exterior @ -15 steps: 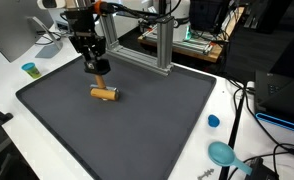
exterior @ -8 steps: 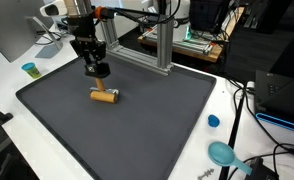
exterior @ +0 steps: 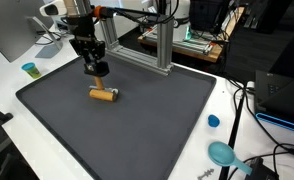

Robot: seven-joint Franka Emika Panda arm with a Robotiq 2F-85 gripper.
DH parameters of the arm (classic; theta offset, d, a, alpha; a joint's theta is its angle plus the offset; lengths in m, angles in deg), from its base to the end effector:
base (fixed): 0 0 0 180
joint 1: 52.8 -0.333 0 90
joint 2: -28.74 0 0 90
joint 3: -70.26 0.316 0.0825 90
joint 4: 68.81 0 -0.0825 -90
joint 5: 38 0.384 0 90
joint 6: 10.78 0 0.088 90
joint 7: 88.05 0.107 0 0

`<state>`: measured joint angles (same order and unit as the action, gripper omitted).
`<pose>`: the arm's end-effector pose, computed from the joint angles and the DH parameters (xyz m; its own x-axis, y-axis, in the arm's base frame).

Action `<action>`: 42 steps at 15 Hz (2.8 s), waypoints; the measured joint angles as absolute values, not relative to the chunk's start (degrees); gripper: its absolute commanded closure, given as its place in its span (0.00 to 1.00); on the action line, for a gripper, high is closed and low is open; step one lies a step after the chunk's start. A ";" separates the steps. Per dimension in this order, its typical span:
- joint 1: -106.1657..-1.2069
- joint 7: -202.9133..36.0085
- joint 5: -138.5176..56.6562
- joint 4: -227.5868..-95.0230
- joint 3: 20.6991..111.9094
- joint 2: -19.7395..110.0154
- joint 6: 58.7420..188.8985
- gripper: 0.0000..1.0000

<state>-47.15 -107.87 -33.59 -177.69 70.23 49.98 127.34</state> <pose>0.6371 -0.0629 0.3196 0.9705 0.1891 0.1492 0.1925 -0.9813 -0.0085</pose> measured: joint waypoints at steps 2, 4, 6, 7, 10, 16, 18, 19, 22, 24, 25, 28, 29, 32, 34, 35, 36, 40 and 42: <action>-46.99 -107.72 -33.59 -177.88 70.04 49.79 127.34 0.78; -46.93 -107.58 -33.69 -178.10 69.75 49.62 127.34 0.78; -46.66 -107.60 -33.16 -178.19 69.88 49.42 127.35 0.78; -46.51 -107.60 -33.01 -178.23 69.90 49.18 127.42 0.78; -46.00 -107.60 -32.40 -178.40 69.96 47.68 127.53 0.78; -45.83 -107.28 -32.42 -179.77 69.93 46.03 127.53 0.78; -45.83 -106.72 -32.42 -180.21 69.93 46.35 127.53 0.53; -45.83 -106.50 -32.42 -180.40 69.93 46.47 127.53 0.53; -45.84 -106.36 -32.48 -180.74 69.93 46.59 127.53 0.78; -45.90 -106.35 -32.52 -180.74 69.93 46.82 127.63 0.78; -45.93 -106.32 -32.54 -180.74 69.93 46.92 127.77 0.78; -46.02 -106.14 -32.56 -180.70 69.93 47.22 128.25 0.53; -46.05 -106.08 -32.56 -180.69 69.93 47.27 128.30 0.53; -46.07 -106.03 -32.56 -180.69 69.93 47.29 128.33 0.53; -46.07 -106.02 -32.56 -180.69 69.93 47.29 128.33 0.78; -46.07 -106.02 -32.56 -180.72 69.94 47.35 128.32 0.78; -46.07 -106.02 -32.56 -180.73 69.94 47.49 128.33 0.78; -46.01 -105.74 -32.53 -180.65 69.94 47.73 128.64 0.78; -46.13 -105.52 -33.27 -180.60 69.85 47.81 128.32 0.78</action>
